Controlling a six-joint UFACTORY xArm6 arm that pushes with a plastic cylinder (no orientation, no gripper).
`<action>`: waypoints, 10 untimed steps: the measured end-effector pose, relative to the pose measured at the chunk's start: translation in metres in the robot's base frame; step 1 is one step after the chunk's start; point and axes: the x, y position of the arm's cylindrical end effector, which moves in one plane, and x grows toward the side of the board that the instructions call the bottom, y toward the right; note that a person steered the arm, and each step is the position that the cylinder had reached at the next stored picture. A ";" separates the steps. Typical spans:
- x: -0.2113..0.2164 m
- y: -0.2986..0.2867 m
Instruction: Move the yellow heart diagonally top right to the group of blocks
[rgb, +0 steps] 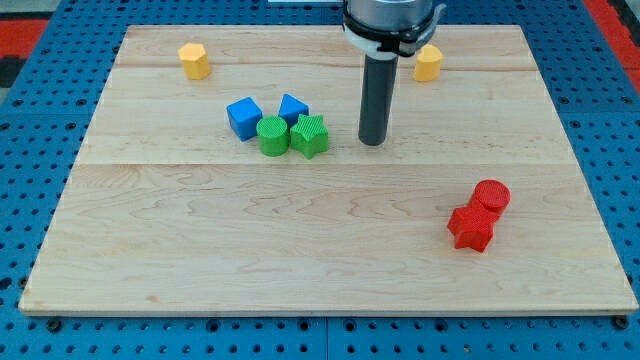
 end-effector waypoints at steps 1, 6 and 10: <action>-0.011 0.029; -0.112 0.145; -0.149 0.049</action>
